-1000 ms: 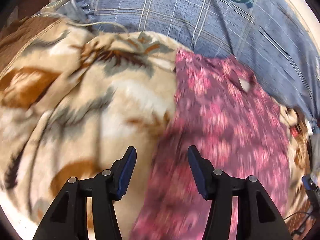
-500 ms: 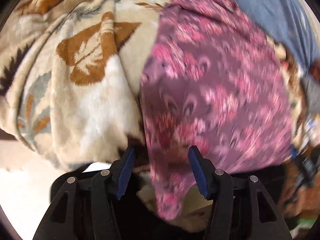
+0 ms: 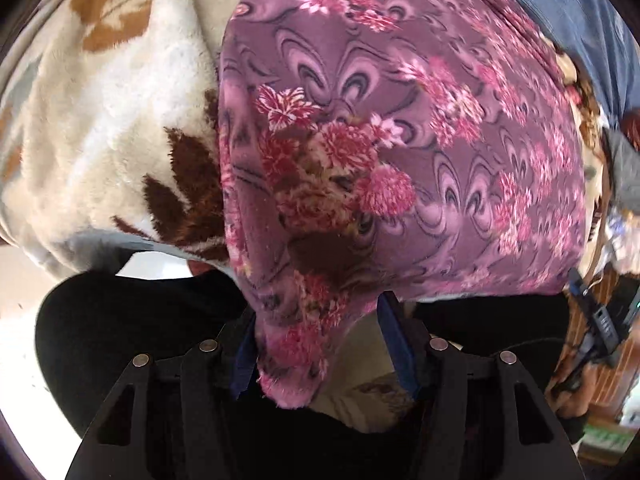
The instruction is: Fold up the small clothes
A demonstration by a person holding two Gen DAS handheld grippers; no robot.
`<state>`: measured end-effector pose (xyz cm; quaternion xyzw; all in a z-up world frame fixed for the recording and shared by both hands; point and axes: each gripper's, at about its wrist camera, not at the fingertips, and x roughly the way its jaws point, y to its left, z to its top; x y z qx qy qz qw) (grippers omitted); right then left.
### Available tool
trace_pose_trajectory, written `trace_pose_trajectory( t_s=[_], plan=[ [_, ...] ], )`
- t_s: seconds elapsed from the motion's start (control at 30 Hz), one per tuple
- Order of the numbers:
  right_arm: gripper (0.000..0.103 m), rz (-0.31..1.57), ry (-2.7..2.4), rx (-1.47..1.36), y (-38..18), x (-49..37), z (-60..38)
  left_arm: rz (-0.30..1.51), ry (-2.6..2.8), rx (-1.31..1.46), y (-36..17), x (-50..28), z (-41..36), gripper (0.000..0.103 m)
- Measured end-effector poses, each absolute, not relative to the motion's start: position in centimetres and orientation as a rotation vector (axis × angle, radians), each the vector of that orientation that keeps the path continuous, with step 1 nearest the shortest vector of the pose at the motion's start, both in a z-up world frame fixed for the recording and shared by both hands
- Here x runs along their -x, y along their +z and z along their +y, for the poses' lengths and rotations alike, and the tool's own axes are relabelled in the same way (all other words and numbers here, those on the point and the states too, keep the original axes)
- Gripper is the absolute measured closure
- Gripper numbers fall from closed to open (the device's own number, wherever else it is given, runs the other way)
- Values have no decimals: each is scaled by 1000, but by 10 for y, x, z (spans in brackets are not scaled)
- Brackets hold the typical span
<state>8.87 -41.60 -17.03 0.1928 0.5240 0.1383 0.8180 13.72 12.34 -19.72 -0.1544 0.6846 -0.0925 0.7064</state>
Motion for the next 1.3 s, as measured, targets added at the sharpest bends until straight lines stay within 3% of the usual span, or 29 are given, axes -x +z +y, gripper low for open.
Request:
trace_pose_trajectory(
  t_s=[0.03, 0.1, 0.13, 0.17, 0.23, 0.3, 0.63, 0.8, 0.93, 1.0, 1.3],
  plan=[
    [52, 1114, 294, -408, -170, -89, -416, 1513, -204, 350, -199, -139, 124, 50],
    [53, 1117, 295, -374, -172, -90, -413, 1500, -202, 359, -201, -141, 126, 68],
    [59, 1119, 292, -329, -171, -90, -409, 1500, -205, 357, -205, -141, 125, 73],
    [74, 1127, 274, -258, -171, -90, -405, 1499, -211, 359, -205, -141, 125, 80],
    [91, 1144, 247, -160, -170, -90, -401, 1487, -225, 373, -206, -139, 127, 89],
    [95, 1153, 263, -207, -169, -92, -407, 1468, -233, 362, -204, -138, 128, 96],
    [98, 1107, 413, -703, -170, -89, -441, 1308, -408, 471, -154, -117, 139, 97],
    [92, 1155, 403, -718, -187, -94, -438, 1274, -416, 492, -148, -120, 147, 97],
    [92, 1201, 400, -605, -190, -100, -426, 1315, -397, 487, -158, -127, 140, 97],
    [97, 1206, 424, -578, -186, -102, -423, 1311, -395, 483, -156, -128, 137, 97],
    [98, 985, 616, -1032, -144, -114, -440, 1189, -437, 563, -119, -141, 146, 97]
  ],
)
